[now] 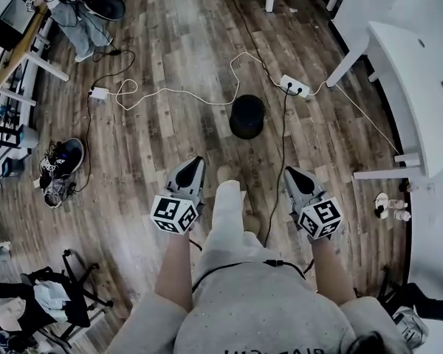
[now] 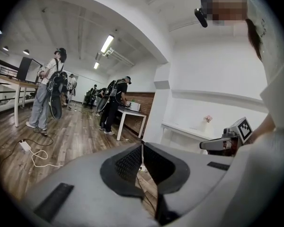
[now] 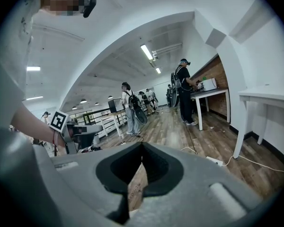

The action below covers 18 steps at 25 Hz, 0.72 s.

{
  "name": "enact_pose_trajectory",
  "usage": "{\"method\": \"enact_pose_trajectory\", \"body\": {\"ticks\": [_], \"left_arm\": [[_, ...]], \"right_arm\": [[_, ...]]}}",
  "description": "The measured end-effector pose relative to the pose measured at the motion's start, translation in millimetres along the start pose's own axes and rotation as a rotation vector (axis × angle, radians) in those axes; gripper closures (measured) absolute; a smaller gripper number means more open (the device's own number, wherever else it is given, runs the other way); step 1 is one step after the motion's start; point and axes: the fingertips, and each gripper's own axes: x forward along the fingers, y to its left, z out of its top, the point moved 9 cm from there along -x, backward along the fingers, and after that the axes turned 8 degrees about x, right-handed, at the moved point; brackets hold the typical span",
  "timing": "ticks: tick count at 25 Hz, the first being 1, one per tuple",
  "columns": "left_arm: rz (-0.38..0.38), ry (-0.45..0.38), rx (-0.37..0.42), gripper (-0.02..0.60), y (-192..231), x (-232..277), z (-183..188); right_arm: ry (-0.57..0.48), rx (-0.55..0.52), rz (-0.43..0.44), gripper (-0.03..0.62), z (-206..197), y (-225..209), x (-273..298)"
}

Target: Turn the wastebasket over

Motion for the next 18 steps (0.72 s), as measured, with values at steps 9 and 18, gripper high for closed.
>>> {"method": "enact_pose_trajectory", "body": {"ticks": [9,18], "left_arm": [[-0.036,0.012,-0.025,0.574,61,101,4],[-0.035,0.069,-0.082,0.574,111,168,-14]], "right_arm": [[0.043,0.025,-0.028,0.594,27,-45,84],[0.093,0.067,-0.055,0.594,33,-87,165]]}}
